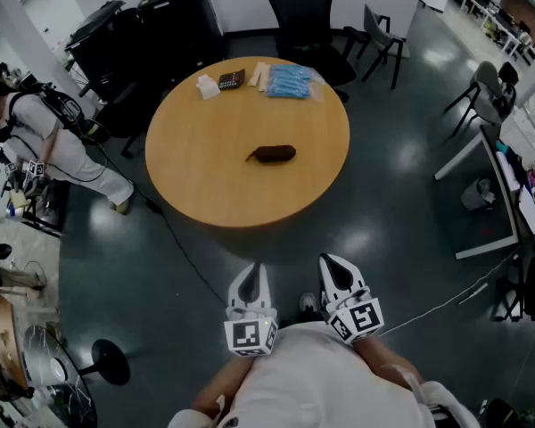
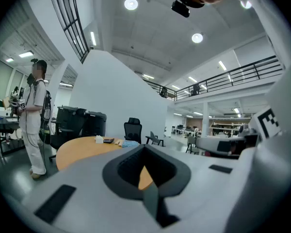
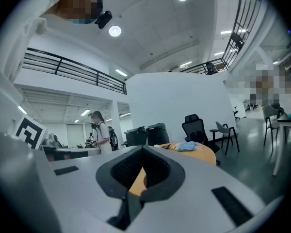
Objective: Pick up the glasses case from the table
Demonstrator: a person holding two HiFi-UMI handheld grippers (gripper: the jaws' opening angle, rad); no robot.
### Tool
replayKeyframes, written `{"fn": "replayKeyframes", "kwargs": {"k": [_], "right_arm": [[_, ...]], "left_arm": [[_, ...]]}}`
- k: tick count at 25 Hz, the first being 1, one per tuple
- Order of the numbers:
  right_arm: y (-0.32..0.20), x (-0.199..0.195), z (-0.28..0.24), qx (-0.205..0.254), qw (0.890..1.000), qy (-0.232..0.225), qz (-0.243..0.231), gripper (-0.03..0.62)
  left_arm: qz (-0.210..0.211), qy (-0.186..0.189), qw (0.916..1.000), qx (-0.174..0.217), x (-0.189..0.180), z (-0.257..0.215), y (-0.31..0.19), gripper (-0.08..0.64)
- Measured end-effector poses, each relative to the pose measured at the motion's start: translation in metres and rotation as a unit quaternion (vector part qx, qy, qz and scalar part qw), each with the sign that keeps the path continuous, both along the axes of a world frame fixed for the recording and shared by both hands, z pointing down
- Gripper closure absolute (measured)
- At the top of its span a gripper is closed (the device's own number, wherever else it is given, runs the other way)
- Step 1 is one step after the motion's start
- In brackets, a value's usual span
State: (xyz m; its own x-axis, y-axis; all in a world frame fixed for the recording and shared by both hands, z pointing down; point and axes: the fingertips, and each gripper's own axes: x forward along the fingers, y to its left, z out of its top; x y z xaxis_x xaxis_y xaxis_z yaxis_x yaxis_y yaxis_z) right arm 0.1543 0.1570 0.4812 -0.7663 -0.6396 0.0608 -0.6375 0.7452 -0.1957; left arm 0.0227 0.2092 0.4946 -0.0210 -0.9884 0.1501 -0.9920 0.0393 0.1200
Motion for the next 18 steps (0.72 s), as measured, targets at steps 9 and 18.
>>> {"fn": "replayKeyframes", "kwargs": {"k": [9, 18], "right_arm": [[-0.002, 0.009, 0.001, -0.006, 1.000, -0.007, 0.005, 0.578], [-0.011, 0.027, 0.004, -0.020, 0.999, -0.027, 0.005, 0.577]], "left_arm": [[0.000, 0.005, 1.0000, -0.002, 0.005, 0.004, -0.003, 0.554], [-0.002, 0.008, 0.9999, -0.009, 0.019, 0.009, -0.013, 0.554]]}}
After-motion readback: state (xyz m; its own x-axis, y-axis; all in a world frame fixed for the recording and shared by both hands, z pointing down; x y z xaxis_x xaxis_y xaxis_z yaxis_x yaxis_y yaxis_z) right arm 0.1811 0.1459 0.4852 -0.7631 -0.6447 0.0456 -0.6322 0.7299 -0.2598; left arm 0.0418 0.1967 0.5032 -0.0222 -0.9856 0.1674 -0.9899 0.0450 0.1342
